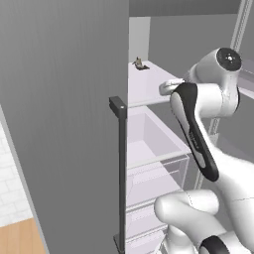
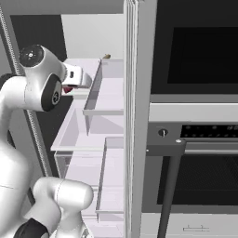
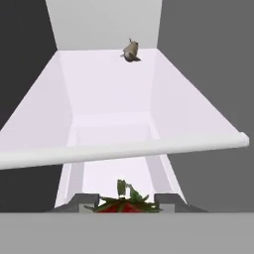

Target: Take the strawberry from the fridge and place it on top of the pancake, located on the dining counter.

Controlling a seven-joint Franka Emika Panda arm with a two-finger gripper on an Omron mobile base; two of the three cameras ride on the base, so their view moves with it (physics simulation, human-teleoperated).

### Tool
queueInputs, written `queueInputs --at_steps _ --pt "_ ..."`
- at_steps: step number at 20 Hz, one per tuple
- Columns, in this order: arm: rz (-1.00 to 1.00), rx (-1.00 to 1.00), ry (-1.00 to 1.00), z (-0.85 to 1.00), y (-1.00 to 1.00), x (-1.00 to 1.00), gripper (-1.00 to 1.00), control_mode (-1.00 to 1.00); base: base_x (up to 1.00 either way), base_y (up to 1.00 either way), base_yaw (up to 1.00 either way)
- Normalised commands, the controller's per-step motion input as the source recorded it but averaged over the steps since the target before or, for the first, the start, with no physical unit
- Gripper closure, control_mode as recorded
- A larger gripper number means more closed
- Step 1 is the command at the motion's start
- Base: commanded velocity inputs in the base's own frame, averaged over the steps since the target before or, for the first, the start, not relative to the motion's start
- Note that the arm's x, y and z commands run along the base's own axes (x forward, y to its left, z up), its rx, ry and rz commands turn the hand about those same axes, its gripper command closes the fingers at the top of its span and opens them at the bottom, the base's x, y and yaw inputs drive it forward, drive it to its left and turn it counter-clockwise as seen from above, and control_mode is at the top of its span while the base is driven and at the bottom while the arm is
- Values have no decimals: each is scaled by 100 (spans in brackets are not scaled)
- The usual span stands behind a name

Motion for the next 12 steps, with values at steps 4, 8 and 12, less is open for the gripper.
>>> queueInputs --at_steps 4,8,12 --pt "1 -1 7 0 0 -100 100 -100 0 0 0" --pt "0 0 1 -21 0 -100 100 -100 0 0 0" --pt "0 0 1 -65 -2 -100 100 -100 0 0 0"
